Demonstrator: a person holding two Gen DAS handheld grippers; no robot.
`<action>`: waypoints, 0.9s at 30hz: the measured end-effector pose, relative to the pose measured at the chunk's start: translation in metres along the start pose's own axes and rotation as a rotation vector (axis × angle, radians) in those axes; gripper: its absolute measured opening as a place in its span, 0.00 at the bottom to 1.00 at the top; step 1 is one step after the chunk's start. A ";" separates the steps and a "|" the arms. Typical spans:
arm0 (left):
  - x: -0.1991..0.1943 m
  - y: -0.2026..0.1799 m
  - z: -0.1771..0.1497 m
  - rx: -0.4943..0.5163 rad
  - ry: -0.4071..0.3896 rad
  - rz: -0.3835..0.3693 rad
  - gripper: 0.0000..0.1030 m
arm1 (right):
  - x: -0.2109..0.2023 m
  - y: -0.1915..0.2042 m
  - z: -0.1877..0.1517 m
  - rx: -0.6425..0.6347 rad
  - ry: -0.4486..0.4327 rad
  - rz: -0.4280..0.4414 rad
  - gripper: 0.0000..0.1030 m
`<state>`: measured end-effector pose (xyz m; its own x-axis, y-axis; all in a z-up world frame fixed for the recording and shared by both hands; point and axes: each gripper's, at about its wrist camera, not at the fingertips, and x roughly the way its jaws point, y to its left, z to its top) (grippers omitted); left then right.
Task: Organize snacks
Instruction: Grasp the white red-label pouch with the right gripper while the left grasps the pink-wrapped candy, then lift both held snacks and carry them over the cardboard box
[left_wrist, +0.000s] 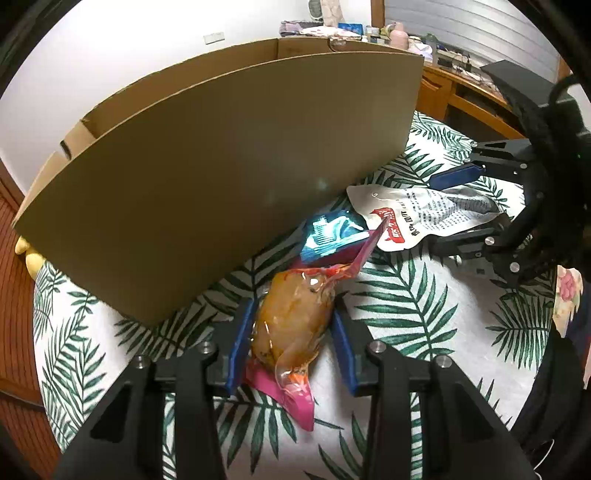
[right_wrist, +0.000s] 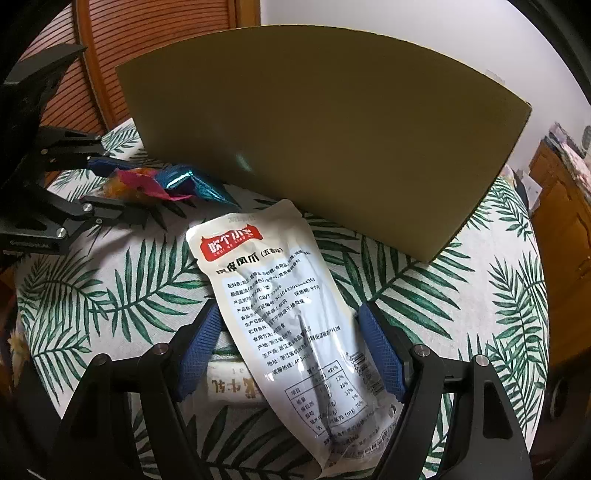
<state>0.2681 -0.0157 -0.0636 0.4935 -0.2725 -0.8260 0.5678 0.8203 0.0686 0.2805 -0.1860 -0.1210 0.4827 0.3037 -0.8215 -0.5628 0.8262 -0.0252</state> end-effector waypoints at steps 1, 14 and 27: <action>-0.002 0.000 -0.002 -0.011 -0.006 -0.001 0.38 | 0.000 -0.001 0.001 0.000 0.000 0.003 0.76; -0.037 0.002 -0.023 -0.090 -0.068 -0.010 0.37 | -0.014 0.013 0.011 -0.051 -0.018 -0.080 0.42; -0.053 -0.010 -0.023 -0.138 -0.151 -0.018 0.37 | -0.060 0.012 0.003 -0.020 -0.131 -0.078 0.40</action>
<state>0.2205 0.0023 -0.0332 0.5832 -0.3513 -0.7325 0.4866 0.8731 -0.0313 0.2468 -0.1930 -0.0701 0.6082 0.2994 -0.7351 -0.5326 0.8407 -0.0982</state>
